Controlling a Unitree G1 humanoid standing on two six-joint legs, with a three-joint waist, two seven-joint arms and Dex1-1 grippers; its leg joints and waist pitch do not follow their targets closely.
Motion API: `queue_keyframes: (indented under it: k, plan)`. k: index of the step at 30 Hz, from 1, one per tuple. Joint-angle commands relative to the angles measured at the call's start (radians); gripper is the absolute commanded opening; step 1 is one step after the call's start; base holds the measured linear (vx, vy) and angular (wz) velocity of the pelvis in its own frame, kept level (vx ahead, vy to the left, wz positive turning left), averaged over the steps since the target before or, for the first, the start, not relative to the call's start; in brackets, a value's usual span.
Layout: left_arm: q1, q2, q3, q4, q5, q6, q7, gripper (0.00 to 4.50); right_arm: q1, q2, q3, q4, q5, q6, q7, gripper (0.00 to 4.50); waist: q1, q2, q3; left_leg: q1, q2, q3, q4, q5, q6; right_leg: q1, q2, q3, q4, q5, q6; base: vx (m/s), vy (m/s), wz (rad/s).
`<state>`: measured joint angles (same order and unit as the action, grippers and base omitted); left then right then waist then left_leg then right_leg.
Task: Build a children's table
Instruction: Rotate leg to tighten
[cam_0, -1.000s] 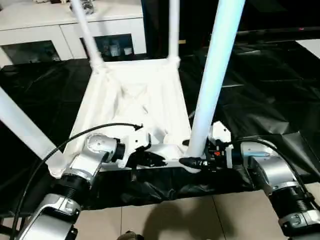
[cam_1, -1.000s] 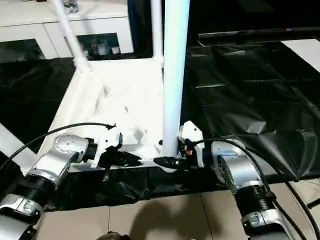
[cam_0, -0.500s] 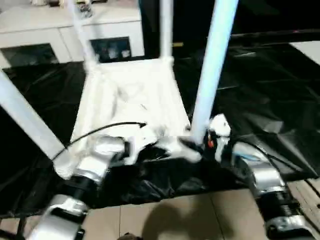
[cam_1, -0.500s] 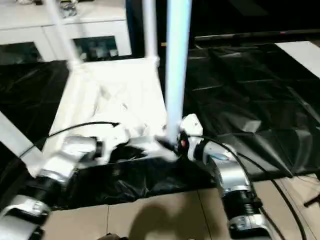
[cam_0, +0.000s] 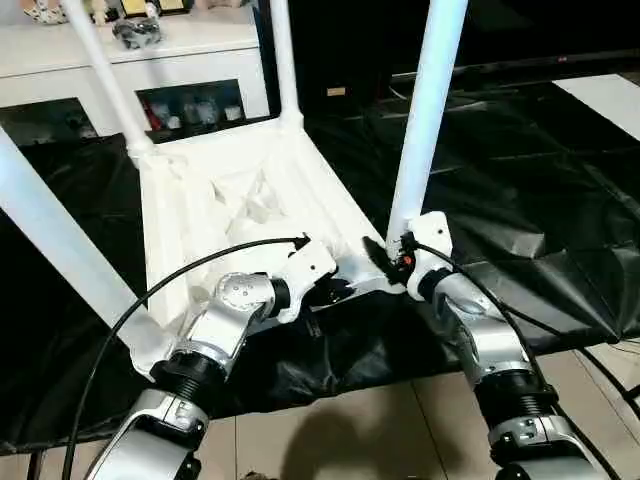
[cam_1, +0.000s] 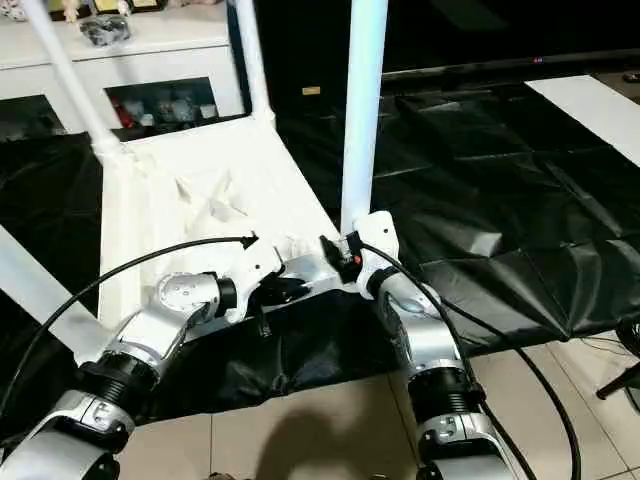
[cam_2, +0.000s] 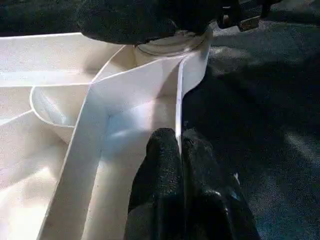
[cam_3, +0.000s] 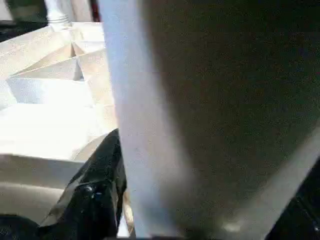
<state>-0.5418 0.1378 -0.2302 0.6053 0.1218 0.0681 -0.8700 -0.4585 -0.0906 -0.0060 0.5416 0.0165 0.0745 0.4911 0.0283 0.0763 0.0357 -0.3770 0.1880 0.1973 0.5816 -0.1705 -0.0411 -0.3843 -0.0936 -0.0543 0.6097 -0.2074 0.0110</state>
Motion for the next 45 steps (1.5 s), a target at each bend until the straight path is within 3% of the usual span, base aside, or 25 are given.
queue_keyframes:
  k: [1, 2, 9, 14, 18, 19, 22, 28, 30, 34, 35, 36, 45]
  plan:
    - [-0.036, -0.019, -0.013, -0.027, -0.033, -0.042, -0.016, 0.0, 0.043, 0.026, 0.116, -0.001, 0.027, 0.031, 0.158, 3.24, 0.002, -0.012, -0.047, 0.013, 0.038, -0.027, -0.077, -0.339, 0.025, 0.023, -0.052, 0.038, -0.099, -0.31, -0.183, 0.0, 0.0, 0.0]
    - [-0.034, -0.012, -0.013, -0.028, -0.037, -0.045, -0.03, 0.0, 0.047, 0.011, 0.119, -0.008, 0.029, 0.03, 0.181, 3.24, 0.004, -0.017, -0.048, 0.012, 0.038, -0.025, -0.076, -0.332, 0.031, 0.025, -0.051, 0.037, -0.098, -0.29, -0.187, 0.0, 0.0, 0.0]
    - [-0.021, 0.07, -0.018, -0.048, -0.086, -0.063, -0.208, 0.0, 0.087, -0.154, 0.164, -0.084, 0.059, 0.039, 0.444, 3.86, 0.013, -0.016, -0.053, 0.008, 0.041, -0.02, -0.068, -0.252, 0.067, 0.034, -0.05, 0.035, -0.085, -0.175, -0.228, 0.0, 0.0, 0.0]
    - [-0.03, 0.119, -0.028, -0.037, -0.095, -0.082, -0.296, 0.0, 0.107, -0.25, 0.209, -0.131, 0.084, 0.042, 0.654, 3.86, 0.023, -0.014, -0.06, 0.006, 0.042, -0.016, -0.055, -0.179, 0.113, 0.037, -0.048, 0.028, -0.069, -0.032, -0.281, 0.0, 0.0, 0.0]
    - [-0.036, 0.141, -0.035, -0.029, -0.099, -0.086, -0.343, 0.0, 0.107, -0.287, 0.227, -0.151, 0.112, 0.064, 0.749, 3.86, 0.034, -0.014, -0.057, 0.009, 0.046, -0.017, -0.058, -0.209, 0.105, 0.035, -0.05, 0.029, -0.072, -0.089, -0.276, 0.0, 0.0, 0.0]
    - [-0.038, 0.146, -0.037, -0.027, -0.103, -0.085, -0.357, 0.0, 0.105, -0.295, 0.233, -0.152, 0.117, 0.067, 0.767, 3.65, 0.036, -0.019, -0.056, 0.01, 0.047, -0.017, -0.06, -0.217, 0.098, 0.036, -0.05, 0.029, -0.074, -0.113, -0.273, 0.0, 0.0, 0.0]
    - [-0.043, 0.155, -0.04, -0.017, -0.106, -0.089, -0.378, 0.0, 0.096, -0.305, 0.242, -0.146, 0.126, 0.078, 0.8, 3.56, 0.038, -0.016, -0.054, 0.012, 0.049, -0.018, -0.064, -0.238, 0.077, 0.033, -0.052, 0.03, -0.076, -0.149, -0.268, 0.0, 0.0, 0.0]
    - [-0.048, 0.163, -0.039, -0.006, -0.113, -0.094, -0.393, 0.0, 0.093, -0.309, 0.25, -0.148, 0.139, 0.102, 0.85, 3.13, 0.042, -0.019, -0.054, 0.012, 0.048, -0.018, -0.063, -0.231, 0.069, 0.033, -0.053, 0.031, -0.075, -0.149, -0.266, 0.0, 0.0, 0.0]
    - [-0.047, 0.165, -0.038, -0.005, -0.114, -0.092, -0.397, 0.0, 0.095, -0.311, 0.255, -0.153, 0.143, 0.108, 0.857, 2.77, 0.044, -0.02, -0.055, 0.01, 0.048, -0.018, -0.062, -0.221, 0.073, 0.034, -0.054, 0.031, -0.073, -0.137, -0.267, 0.0, 0.0, 0.0]
    - [-0.044, 0.167, -0.04, -0.003, -0.116, -0.091, -0.404, 0.0, 0.101, -0.312, 0.26, -0.159, 0.148, 0.115, 0.865, 2.73, 0.049, -0.019, -0.056, 0.01, 0.048, -0.017, -0.06, -0.207, 0.076, 0.034, -0.054, 0.031, -0.072, -0.125, -0.267, 0.0, 0.0, 0.0]
    - [-0.044, 0.168, -0.041, -0.001, -0.116, -0.092, -0.405, 0.0, 0.103, -0.311, 0.261, -0.162, 0.15, 0.117, 0.866, 2.5, 0.051, -0.019, -0.056, 0.011, 0.048, -0.018, -0.06, -0.208, 0.075, 0.034, -0.054, 0.03, -0.072, -0.129, -0.265, 0.0, 0.0, 0.0]
    - [-0.044, 0.169, -0.042, 0.002, -0.117, -0.094, -0.406, 0.0, 0.105, -0.311, 0.262, -0.165, 0.151, 0.12, 0.867, 2.5, 0.051, -0.015, -0.056, 0.011, 0.048, -0.018, -0.061, -0.21, 0.073, 0.034, -0.055, 0.03, -0.072, -0.131, -0.265, 0.0, 0.0, 0.0]
    - [-0.048, 0.167, -0.04, 0.01, -0.115, -0.097, -0.4, 0.0, 0.127, -0.297, 0.257, -0.183, 0.159, 0.128, 0.843, 2.4, 0.054, -0.017, -0.057, 0.011, 0.048, -0.018, -0.061, -0.213, 0.068, 0.035, -0.054, 0.03, -0.072, -0.125, -0.263, 0.0, 0.0, 0.0]
